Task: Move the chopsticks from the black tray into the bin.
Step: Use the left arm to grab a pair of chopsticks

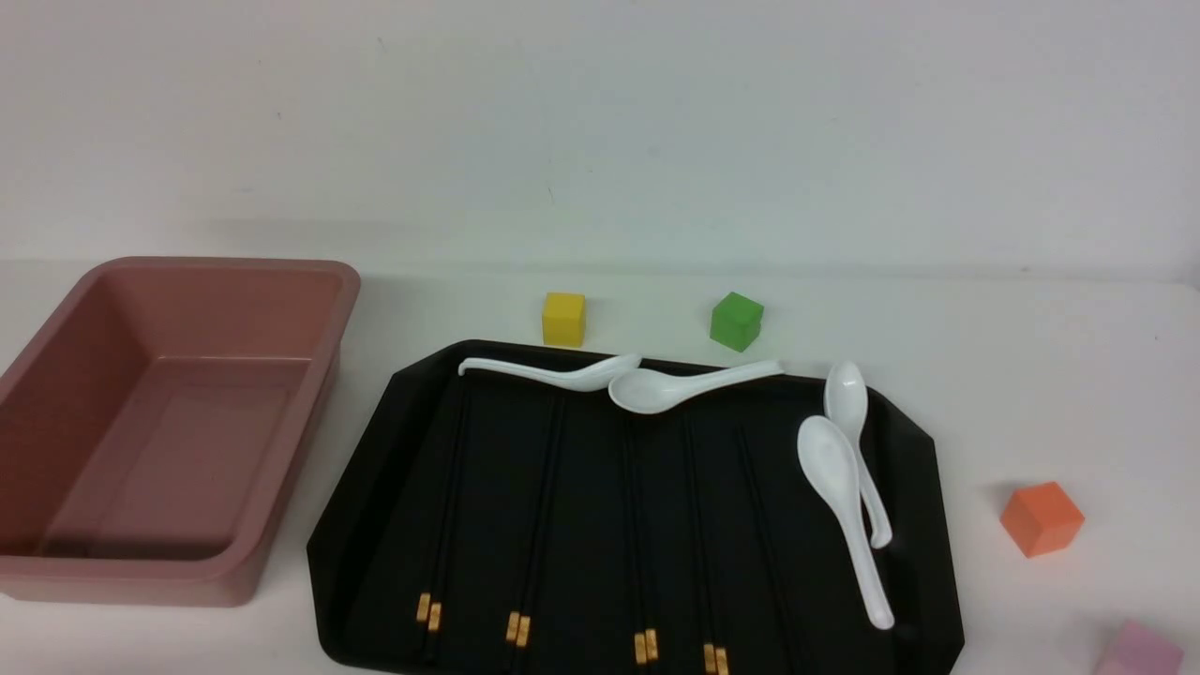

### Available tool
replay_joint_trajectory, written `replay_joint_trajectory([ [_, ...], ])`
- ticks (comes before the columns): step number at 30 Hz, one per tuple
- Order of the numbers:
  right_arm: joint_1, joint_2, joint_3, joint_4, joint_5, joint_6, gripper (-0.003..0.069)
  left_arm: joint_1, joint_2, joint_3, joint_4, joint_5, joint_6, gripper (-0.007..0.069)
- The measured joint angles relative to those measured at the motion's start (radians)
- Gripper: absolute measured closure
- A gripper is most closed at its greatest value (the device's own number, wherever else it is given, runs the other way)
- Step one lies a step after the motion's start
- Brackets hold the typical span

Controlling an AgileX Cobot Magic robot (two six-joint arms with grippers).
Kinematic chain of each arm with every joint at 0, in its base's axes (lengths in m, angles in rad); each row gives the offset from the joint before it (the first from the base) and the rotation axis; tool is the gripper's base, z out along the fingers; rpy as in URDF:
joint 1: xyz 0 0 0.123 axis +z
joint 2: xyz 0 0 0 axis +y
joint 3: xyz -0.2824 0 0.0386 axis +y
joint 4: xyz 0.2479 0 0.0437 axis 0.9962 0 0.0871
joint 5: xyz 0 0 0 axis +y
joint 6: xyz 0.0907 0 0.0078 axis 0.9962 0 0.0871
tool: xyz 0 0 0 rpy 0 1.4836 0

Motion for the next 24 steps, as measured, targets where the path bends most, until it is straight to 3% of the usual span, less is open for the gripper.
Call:
replay_joint_trajectory([
  [21, 0.0, 0.0, 0.0, 0.0, 0.0, 0.0, 0.0419, 0.0, 0.0, 0.0, 0.0, -0.003, 0.0, 0.0385],
  [24, 0.0, 0.0, 0.0, 0.0, 0.0, 0.0, 0.0419, 0.0, 0.0, 0.0, -0.116, -0.028, -0.059, 0.0385],
])
